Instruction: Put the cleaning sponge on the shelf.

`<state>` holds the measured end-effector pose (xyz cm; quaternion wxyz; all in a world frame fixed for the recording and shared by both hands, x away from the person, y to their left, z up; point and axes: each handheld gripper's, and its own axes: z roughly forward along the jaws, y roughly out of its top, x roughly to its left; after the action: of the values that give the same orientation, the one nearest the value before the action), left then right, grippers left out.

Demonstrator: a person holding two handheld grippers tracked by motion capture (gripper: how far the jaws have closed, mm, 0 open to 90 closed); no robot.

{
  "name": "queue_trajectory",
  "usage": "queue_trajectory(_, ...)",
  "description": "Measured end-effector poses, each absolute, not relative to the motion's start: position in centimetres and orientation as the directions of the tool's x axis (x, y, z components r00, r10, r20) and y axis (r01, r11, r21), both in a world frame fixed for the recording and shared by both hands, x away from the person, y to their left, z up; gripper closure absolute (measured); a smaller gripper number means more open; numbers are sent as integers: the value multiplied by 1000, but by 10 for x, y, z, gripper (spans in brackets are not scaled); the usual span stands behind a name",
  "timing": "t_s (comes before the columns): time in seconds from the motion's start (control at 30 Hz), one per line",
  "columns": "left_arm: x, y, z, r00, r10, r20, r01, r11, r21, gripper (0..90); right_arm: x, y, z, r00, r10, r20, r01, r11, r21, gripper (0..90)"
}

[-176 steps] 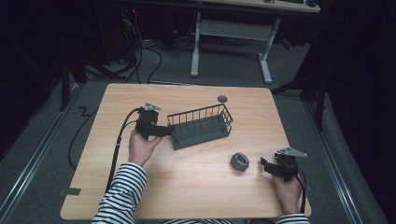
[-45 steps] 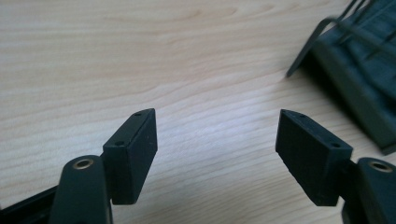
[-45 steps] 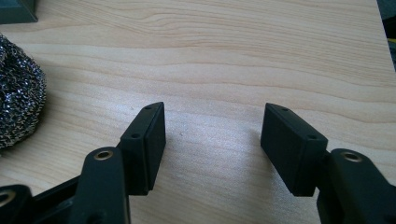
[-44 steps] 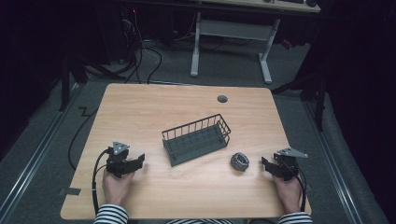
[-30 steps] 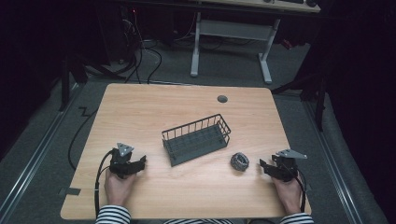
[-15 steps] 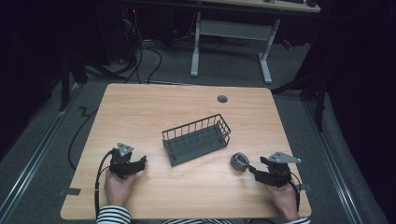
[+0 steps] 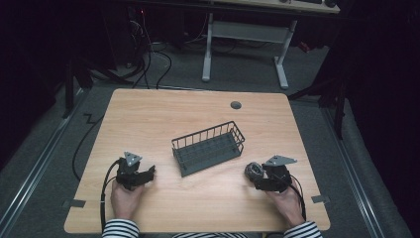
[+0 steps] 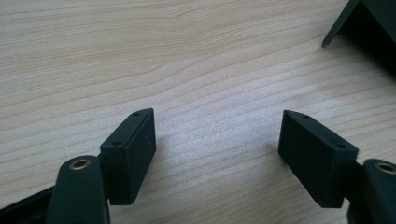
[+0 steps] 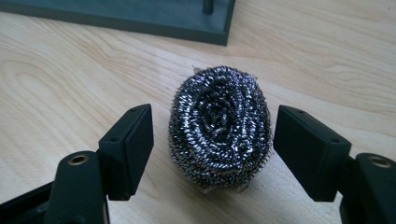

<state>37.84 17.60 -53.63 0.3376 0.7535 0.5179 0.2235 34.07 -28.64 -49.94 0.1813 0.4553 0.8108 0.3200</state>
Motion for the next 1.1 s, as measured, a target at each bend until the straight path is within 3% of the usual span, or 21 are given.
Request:
queue_trajectory(0.67, 378, 176, -536, 363, 932, -12, 629, -235, 741, 278, 345, -290, -507, -518, 856, -1, 636, 386, 668, 414)
queue_trajectory(1.1, 378, 176, -536, 366, 931, -16, 630, -235, 740, 275, 343, -290, -498, -512, 859, 9, 633, 370, 680, 429)
